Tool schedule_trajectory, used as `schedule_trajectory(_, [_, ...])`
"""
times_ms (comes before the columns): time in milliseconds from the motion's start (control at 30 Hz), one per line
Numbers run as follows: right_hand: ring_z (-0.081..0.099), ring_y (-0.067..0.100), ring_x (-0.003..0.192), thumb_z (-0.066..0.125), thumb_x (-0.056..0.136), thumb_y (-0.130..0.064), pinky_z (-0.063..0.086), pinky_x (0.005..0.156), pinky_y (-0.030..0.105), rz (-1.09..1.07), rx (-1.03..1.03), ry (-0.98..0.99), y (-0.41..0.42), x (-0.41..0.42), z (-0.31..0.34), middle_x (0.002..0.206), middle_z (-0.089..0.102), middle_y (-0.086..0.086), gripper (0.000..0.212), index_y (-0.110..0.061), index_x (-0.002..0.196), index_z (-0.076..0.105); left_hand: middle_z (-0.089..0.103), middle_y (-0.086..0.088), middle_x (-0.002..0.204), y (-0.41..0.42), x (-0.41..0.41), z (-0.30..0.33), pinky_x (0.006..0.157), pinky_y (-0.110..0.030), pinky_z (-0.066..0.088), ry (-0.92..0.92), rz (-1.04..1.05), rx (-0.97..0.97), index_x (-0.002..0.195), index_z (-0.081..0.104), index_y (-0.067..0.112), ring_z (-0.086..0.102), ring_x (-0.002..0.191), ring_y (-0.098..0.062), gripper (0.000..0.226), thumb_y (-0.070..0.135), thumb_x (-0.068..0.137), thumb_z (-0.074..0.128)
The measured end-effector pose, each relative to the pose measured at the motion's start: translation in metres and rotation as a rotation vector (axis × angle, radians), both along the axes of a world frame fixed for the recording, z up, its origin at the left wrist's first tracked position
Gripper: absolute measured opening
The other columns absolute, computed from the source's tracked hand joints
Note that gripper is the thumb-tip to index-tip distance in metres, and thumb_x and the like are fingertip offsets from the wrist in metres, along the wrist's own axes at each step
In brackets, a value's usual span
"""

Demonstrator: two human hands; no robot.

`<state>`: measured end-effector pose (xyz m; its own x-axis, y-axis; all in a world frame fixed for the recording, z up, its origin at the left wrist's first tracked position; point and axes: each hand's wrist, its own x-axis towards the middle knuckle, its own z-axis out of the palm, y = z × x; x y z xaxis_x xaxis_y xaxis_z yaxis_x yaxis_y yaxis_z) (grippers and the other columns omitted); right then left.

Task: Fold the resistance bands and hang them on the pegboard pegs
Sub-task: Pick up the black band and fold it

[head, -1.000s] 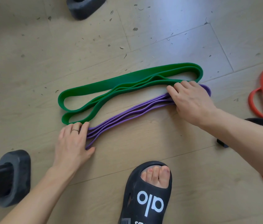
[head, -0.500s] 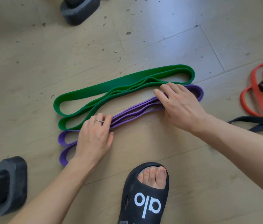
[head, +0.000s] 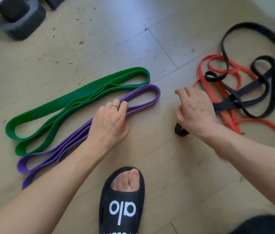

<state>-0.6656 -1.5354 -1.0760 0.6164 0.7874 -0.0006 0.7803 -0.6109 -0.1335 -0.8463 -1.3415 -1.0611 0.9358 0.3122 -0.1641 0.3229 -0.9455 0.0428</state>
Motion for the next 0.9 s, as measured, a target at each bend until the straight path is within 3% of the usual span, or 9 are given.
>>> schedule_trajectory(133, [0.057,0.039,0.106,0.054,0.078,-0.012,0.042,0.091,0.047,-0.053,-0.175,0.02,-0.037,0.014,-0.002,0.106,0.066,0.015,0.041,-0.006,0.117,0.063,0.056,-0.015,0.097,-0.031,0.033,0.005,0.067,-0.045,0.044,-0.041,-0.097,-0.063,0.108,0.055,0.008,0.057,0.081,-0.038,0.039,0.026,0.078,0.072])
schedule_trajectory(267, [0.054,0.028,0.112,0.054,0.091,-0.016,0.031,0.101,0.037,0.066,-0.369,0.054,-0.049,0.019,0.0,0.107,0.063,0.002,0.022,-0.02,0.112,0.062,0.055,-0.011,0.11,-0.062,0.059,0.014,0.077,-0.046,0.051,-0.039,-0.151,-0.173,0.126,0.05,0.013,0.059,0.093,-0.032,0.045,0.035,0.09,0.064])
schedule_trajectory(367, [0.053,0.027,0.11,0.052,0.095,-0.013,0.034,0.091,0.037,0.106,-0.392,0.03,-0.049,0.019,0.008,0.105,0.057,0.003,0.017,-0.02,0.107,0.062,0.054,-0.008,0.121,-0.082,0.071,0.019,0.086,-0.042,0.05,-0.005,-0.191,-0.244,0.135,0.045,0.018,0.059,0.104,-0.029,0.05,0.039,0.093,0.061])
schedule_trajectory(467, [0.058,0.031,0.103,0.051,0.097,-0.014,0.032,0.071,0.039,0.055,-0.335,0.024,-0.052,0.02,0.032,0.108,0.056,0.006,0.016,-0.015,0.11,0.061,0.055,-0.007,0.132,-0.096,0.08,0.027,0.094,-0.044,0.05,0.049,-0.214,-0.335,0.143,0.038,0.021,0.059,0.115,-0.029,0.06,0.044,0.093,0.062])
schedule_trajectory(600, [0.059,0.031,0.102,0.049,0.099,-0.018,0.034,0.066,0.038,-0.043,-0.171,0.042,-0.067,0.024,0.082,0.112,0.056,0.007,0.017,-0.013,0.114,0.056,0.057,-0.007,0.133,-0.108,0.086,0.058,0.098,-0.042,0.047,0.079,-0.208,-0.487,0.148,0.033,0.023,0.057,0.119,-0.028,0.064,0.044,0.095,0.062])
schedule_trajectory(700, [0.059,0.031,0.103,0.048,0.097,-0.022,0.038,0.069,0.037,-0.064,-0.136,0.085,-0.081,0.028,0.125,0.109,0.057,0.004,0.002,-0.019,0.097,0.047,0.059,0.001,0.135,-0.11,0.092,0.098,0.104,-0.04,0.046,0.099,-0.205,-0.565,0.147,0.035,0.029,0.055,0.125,-0.021,0.06,0.045,0.096,0.062])
schedule_trajectory(767, [0.06,0.033,0.103,0.049,0.093,-0.024,0.041,0.071,0.038,-0.107,-0.105,0.094,-0.089,0.03,0.159,0.109,0.06,0.004,0.006,-0.019,0.092,0.046,0.063,0.007,0.128,-0.111,0.099,0.133,0.103,-0.038,0.047,0.126,-0.219,-0.599,0.141,0.042,0.031,0.059,0.12,-0.016,0.051,0.044,0.096,0.062])
schedule_trajectory(900, [0.058,0.033,0.09,0.057,0.085,-0.025,0.045,0.069,0.039,-0.196,0.055,0.093,-0.107,0.018,0.248,0.092,0.059,0.004,0.01,-0.018,0.089,0.053,0.072,0.01,0.106,-0.125,0.11,0.214,0.095,-0.038,0.054,0.073,-0.283,-0.677,0.109,0.06,0.028,0.069,0.099,-0.011,0.022,0.034,0.091,0.072])
